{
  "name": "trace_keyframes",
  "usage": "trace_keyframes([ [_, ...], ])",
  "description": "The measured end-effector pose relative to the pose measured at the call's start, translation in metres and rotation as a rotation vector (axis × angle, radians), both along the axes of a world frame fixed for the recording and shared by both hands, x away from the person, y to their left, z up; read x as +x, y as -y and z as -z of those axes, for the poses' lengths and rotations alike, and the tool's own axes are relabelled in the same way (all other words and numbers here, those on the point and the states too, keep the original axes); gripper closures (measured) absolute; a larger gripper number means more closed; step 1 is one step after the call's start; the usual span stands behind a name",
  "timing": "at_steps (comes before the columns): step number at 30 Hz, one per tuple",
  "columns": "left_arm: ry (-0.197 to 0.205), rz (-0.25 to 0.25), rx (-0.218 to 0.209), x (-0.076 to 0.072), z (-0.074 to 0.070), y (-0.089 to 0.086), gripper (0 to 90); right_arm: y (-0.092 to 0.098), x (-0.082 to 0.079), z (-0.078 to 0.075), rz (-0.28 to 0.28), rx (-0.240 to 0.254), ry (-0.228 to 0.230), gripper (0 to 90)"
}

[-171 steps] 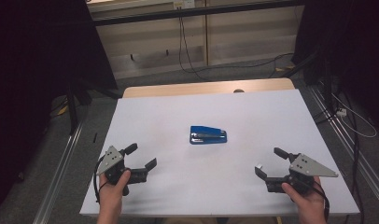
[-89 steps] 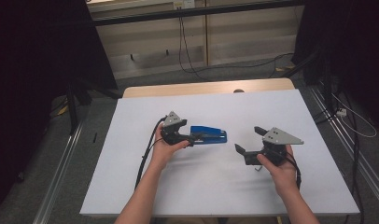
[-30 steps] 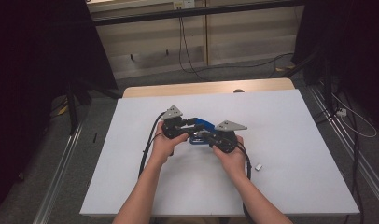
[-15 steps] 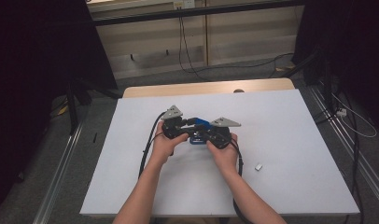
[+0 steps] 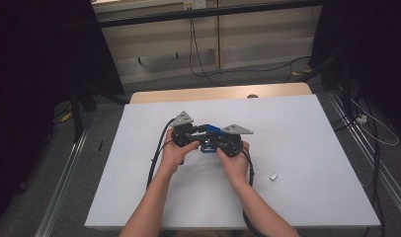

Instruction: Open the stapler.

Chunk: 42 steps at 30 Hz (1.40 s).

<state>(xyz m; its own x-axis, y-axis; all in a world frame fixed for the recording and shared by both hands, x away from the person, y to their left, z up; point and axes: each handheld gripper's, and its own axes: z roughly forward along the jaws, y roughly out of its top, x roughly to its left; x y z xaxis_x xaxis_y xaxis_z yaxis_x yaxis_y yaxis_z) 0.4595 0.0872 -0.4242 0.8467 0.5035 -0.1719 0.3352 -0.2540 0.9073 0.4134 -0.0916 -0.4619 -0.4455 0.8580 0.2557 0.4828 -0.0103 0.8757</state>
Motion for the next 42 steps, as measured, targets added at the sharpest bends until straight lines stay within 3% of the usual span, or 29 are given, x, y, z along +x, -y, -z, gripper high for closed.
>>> trace_keyframes([
  [3, 0.01, 0.005, -0.004, 0.001, 0.0, -0.002, 56.3, 0.0, 0.0, 0.0, 0.008, 0.012, 0.006, 90.0],
  [8, -0.008, 0.025, 0.002, 0.001, -0.002, -0.006, 52.1, -0.001, 0.0, 0.001, 0.016, 0.014, 0.009, 90.0],
  [10, 0.006, 0.029, 0.01, 0.0, -0.004, -0.01, 52.1, -0.001, -0.001, 0.001, 0.016, 0.013, 0.009, 90.0],
  [15, -0.005, 0.014, 0.014, 0.0, -0.011, -0.026, 57.6, -0.002, -0.001, 0.002, 0.026, 0.012, 0.017, 90.0],
  [17, -0.009, 0.012, 0.038, 0.0, -0.01, -0.028, 67.9, -0.003, -0.002, 0.003, 0.033, 0.018, 0.019, 90.0],
  [19, -0.012, -0.021, 0.058, 0.0, -0.006, -0.029, 73.0, -0.003, -0.002, 0.003, 0.037, 0.021, 0.021, 90.0],
  [22, -0.012, -0.027, 0.074, 0.002, 0.004, -0.027, 82.9, -0.003, -0.002, 0.002, 0.041, 0.024, 0.02, 90.0],
  [25, -0.023, -0.028, 0.094, 0.003, 0.012, -0.024, 87.2, -0.003, -0.002, 0.002, 0.042, 0.019, 0.022, 90.0],
  [32, -0.015, -0.003, 0.117, 0.001, 0.018, -0.013, 87.9, -0.001, -0.003, 0.002, 0.042, 0.017, 0.027, 90.0],
  [34, -0.016, 0.002, 0.148, 0.001, 0.021, -0.011, 87.9, -0.001, -0.003, 0.002, 0.041, 0.016, 0.026, 90.0],
  [42, 0.002, -0.013, 0.159, 0.0, 0.021, -0.009, 87.8, -0.001, -0.004, 0.003, 0.042, 0.008, 0.032, 90.0],
])
